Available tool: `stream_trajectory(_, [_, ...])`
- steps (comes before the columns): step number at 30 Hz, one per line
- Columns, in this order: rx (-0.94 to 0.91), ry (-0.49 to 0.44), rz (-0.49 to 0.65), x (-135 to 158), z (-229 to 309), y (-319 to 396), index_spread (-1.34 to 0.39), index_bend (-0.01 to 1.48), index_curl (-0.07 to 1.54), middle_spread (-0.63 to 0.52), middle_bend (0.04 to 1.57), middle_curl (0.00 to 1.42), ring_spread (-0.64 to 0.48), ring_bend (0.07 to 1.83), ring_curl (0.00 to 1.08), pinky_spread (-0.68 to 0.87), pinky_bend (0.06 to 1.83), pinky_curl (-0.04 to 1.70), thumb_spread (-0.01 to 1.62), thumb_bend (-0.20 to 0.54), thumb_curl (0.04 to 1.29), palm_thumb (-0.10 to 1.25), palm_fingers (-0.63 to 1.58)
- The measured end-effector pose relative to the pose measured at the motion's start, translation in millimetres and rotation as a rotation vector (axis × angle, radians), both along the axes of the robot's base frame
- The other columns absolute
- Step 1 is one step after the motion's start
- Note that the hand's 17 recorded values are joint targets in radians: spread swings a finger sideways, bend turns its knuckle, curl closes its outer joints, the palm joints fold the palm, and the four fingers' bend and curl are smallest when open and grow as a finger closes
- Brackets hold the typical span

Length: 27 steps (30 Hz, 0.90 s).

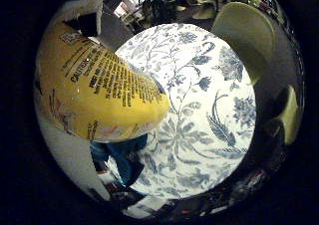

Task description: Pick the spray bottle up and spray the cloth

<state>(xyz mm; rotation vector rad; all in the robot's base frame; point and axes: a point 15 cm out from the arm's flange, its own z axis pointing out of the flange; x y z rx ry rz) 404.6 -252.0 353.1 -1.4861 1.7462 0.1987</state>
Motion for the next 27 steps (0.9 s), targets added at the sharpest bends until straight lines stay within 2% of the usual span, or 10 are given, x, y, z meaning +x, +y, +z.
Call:
stream_trajectory(7, [-0.149,0.131,0.197,-1,47,49,-0.16,1.17,0.68,-0.07,1.35,0.58,-0.15,1.46,0.58,-0.18,1.12,1.05,0.8,-0.015,0.8,1.08,1.2])
stream_trajectory(14, [-0.342,0.283,0.398,-2,55,98,-0.16,1.17,0.67,-0.07,1.35,0.58,-0.15,1.46,0.58,-0.19,1.09,1.1,0.81,-0.015,0.82,1.08,1.2])
stream_trajectory(27, [-0.761,0.479,0.557,-1,58,131,-0.17,1.17,0.67,-0.07,1.35,0.57,-0.15,1.46,0.58,-0.2,1.05,1.16,0.82,-0.015,0.83,1.07,1.21])
